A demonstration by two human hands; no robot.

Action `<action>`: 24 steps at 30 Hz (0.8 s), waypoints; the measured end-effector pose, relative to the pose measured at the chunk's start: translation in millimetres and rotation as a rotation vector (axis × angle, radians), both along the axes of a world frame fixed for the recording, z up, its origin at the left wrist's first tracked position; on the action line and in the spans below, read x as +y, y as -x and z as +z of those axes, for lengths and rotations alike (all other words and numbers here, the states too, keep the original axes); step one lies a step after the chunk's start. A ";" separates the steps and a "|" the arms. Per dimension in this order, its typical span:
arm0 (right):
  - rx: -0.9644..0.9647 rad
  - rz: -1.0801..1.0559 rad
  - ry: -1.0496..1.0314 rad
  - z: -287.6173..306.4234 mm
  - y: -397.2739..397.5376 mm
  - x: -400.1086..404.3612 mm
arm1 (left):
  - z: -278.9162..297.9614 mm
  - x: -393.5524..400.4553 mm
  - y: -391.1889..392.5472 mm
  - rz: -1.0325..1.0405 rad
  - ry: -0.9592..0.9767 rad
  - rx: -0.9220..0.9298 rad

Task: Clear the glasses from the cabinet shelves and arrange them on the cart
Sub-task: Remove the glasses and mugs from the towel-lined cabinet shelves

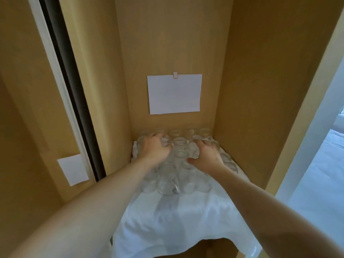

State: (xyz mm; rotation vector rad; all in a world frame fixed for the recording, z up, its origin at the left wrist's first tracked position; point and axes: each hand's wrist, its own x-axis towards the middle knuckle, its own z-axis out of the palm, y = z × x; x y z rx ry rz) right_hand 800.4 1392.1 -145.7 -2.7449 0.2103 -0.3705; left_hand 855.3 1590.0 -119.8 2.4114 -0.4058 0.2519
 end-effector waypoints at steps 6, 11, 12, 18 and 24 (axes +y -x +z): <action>0.012 0.011 -0.008 1.5 -12.4 34.7 | -4.6 18.6 -4.1 0.021 -0.052 0.012; 0.013 0.018 0.005 4.5 -23.1 50.4 | -11.9 27.5 -15.4 0.023 -0.059 0.015; 0.012 0.015 0.009 4.9 -24.7 51.8 | -13.6 29.7 -16.8 0.023 -0.060 0.019; 0.034 0.007 -0.008 14.6 -37.2 51.5 | -15.4 33.6 -25.2 0.097 -0.086 0.046; 0.008 0.061 0.006 26.5 -71.3 39.9 | -10.7 19.1 -51.6 0.110 -0.061 0.059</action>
